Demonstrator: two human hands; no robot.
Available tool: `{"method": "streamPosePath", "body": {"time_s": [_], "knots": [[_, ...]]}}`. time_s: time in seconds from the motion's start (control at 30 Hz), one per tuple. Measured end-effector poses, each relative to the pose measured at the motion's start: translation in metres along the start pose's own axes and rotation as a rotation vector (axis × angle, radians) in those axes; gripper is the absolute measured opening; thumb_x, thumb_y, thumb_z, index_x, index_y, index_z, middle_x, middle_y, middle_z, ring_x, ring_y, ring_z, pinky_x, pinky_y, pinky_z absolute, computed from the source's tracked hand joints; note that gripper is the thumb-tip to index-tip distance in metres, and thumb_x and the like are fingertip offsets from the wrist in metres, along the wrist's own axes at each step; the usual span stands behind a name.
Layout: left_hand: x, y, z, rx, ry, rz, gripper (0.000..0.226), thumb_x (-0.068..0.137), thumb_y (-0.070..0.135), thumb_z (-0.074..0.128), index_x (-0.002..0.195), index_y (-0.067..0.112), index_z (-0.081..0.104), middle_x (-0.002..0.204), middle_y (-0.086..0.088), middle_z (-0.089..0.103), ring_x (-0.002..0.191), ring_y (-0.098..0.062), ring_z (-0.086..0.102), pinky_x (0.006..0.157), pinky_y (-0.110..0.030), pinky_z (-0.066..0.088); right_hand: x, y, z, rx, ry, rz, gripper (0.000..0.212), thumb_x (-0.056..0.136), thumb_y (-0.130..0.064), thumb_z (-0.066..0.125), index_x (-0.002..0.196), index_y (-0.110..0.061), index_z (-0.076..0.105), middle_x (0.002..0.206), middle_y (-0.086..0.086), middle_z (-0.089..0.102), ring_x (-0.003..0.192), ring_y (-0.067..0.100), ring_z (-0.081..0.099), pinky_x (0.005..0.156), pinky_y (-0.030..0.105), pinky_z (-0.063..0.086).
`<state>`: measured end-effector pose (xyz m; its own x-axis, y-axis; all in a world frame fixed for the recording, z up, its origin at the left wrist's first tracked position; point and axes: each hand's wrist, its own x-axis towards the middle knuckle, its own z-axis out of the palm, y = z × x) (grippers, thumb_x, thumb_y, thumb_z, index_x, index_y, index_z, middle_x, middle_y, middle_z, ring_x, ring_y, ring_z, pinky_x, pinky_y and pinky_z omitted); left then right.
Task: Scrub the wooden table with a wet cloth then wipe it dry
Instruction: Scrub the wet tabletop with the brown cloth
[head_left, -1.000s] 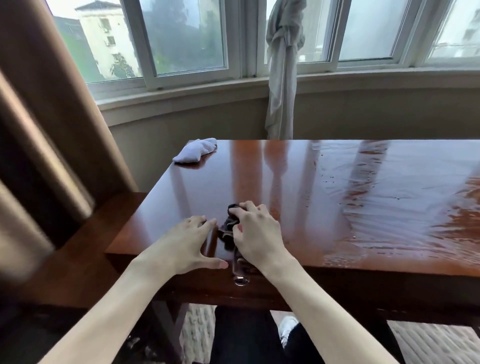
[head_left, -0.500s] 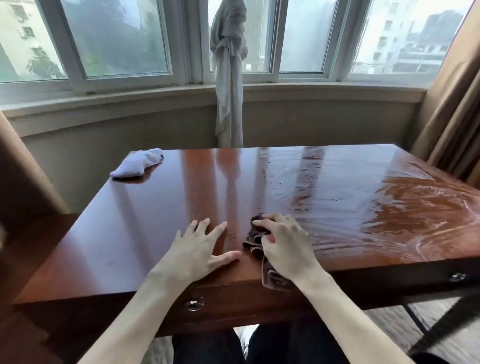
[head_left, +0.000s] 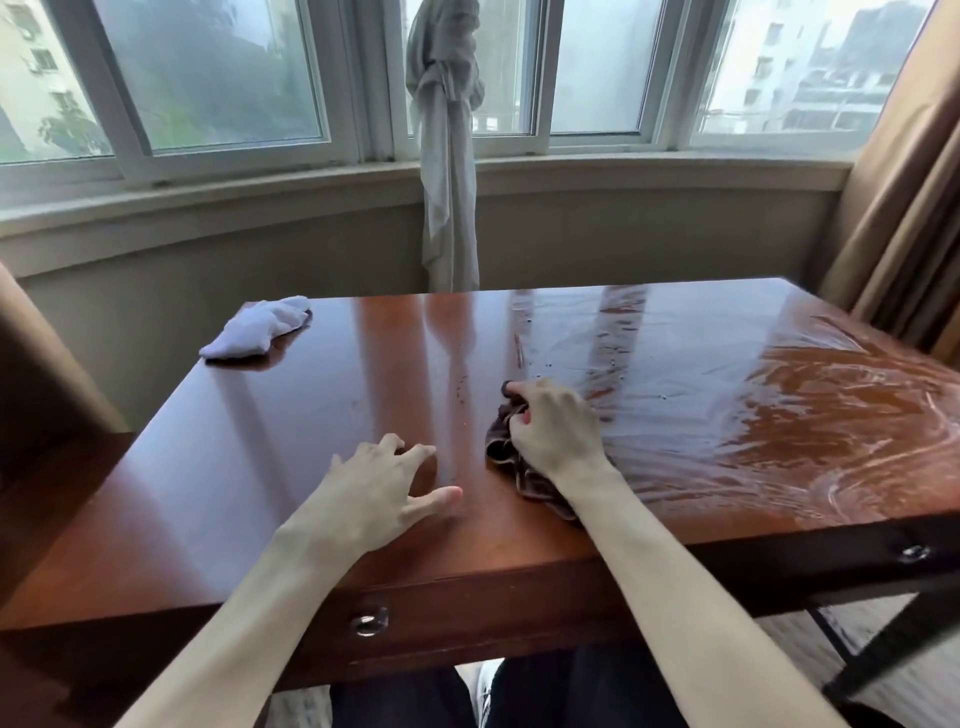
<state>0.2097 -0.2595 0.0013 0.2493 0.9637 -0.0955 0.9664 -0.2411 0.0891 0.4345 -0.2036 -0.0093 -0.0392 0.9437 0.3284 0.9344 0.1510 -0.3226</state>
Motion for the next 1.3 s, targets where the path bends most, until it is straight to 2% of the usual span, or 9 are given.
{"method": "streamPosePath", "body": {"time_s": [0.1,0.23,0.37,0.5,0.57,0.7,0.9,1.07,1.3], "knots": [[0.023,-0.005,0.002,-0.065,0.139,-0.020,0.070,0.090,0.077,0.032,0.143,0.035,0.048,0.138,0.004,0.051,0.126,-0.022,0.051,0.102,-0.048,0.045,-0.017,-0.008,0.009,-0.003,-0.009,-0.154,0.050,0.080,-0.027,0.053,0.128,-0.031,0.069,0.131,-0.006,0.064,0.120,0.021,0.057,0.095,0.039,0.053],[0.071,-0.009,0.005,-0.080,0.193,-0.057,0.057,0.096,0.066,0.038,0.141,0.034,0.051,0.143,0.000,0.049,0.134,-0.025,0.046,0.110,-0.050,0.039,0.014,0.006,0.011,0.070,-0.027,-0.074,0.049,0.084,-0.024,0.058,0.131,-0.036,0.066,0.136,-0.014,0.061,0.125,0.016,0.056,0.097,0.036,0.050],[0.118,-0.016,0.003,-0.076,0.163,-0.101,0.060,0.096,0.065,0.038,0.150,0.038,0.040,0.158,-0.005,0.034,0.148,-0.029,0.027,0.117,-0.057,0.028,0.053,0.007,0.030,0.046,-0.030,-0.073,0.050,0.086,-0.022,0.056,0.133,-0.035,0.065,0.137,-0.013,0.060,0.123,0.019,0.057,0.096,0.039,0.051],[0.162,-0.029,-0.003,-0.060,0.076,-0.135,0.066,0.095,0.070,0.033,0.155,0.045,0.025,0.166,-0.005,0.018,0.153,-0.034,0.011,0.119,-0.062,0.019,0.122,0.019,0.050,0.011,-0.026,-0.025,0.049,0.087,-0.021,0.054,0.134,-0.031,0.064,0.131,-0.005,0.063,0.118,0.026,0.060,0.090,0.039,0.051],[0.183,-0.039,-0.002,-0.066,0.036,-0.175,0.069,0.093,0.075,0.027,0.156,0.048,0.017,0.167,-0.003,0.014,0.153,-0.035,0.010,0.119,-0.064,0.018,0.163,0.027,0.062,0.002,-0.025,-0.010,0.048,0.088,-0.020,0.053,0.134,-0.030,0.065,0.129,0.000,0.063,0.116,0.030,0.060,0.087,0.038,0.049],[0.199,-0.048,0.013,-0.034,0.065,-0.211,0.072,0.090,0.078,0.014,0.156,0.050,0.008,0.168,0.001,0.011,0.154,-0.034,0.008,0.119,-0.064,0.014,0.254,0.044,0.087,-0.026,-0.003,0.060,0.045,0.089,-0.016,0.052,0.129,-0.028,0.068,0.125,0.006,0.063,0.113,0.036,0.058,0.083,0.037,0.044],[0.203,-0.049,0.008,0.010,0.006,-0.219,0.070,0.091,0.078,0.011,0.155,0.053,0.000,0.169,0.005,0.001,0.155,-0.032,0.000,0.122,-0.061,0.011,0.346,0.061,0.113,-0.018,0.015,0.060,0.045,0.086,-0.015,0.053,0.125,-0.028,0.071,0.123,0.005,0.065,0.113,0.034,0.059,0.084,0.035,0.044],[0.201,-0.048,-0.001,-0.001,-0.044,-0.208,0.070,0.093,0.078,0.016,0.156,0.052,0.003,0.169,0.004,0.001,0.155,-0.033,0.002,0.121,-0.063,0.012,0.323,0.056,0.103,-0.032,-0.011,0.047,0.041,0.089,-0.018,0.051,0.123,-0.029,0.072,0.122,0.003,0.064,0.114,0.032,0.058,0.087,0.037,0.048],[0.206,-0.051,-0.002,0.009,-0.040,-0.193,0.075,0.089,0.081,0.017,0.156,0.049,0.011,0.167,0.000,0.013,0.151,-0.036,0.015,0.114,-0.068,0.022,0.181,0.028,0.064,0.007,-0.067,-0.004,0.045,0.088,-0.020,0.053,0.129,-0.031,0.069,0.133,-0.005,0.063,0.119,0.026,0.057,0.093,0.037,0.049]]}}
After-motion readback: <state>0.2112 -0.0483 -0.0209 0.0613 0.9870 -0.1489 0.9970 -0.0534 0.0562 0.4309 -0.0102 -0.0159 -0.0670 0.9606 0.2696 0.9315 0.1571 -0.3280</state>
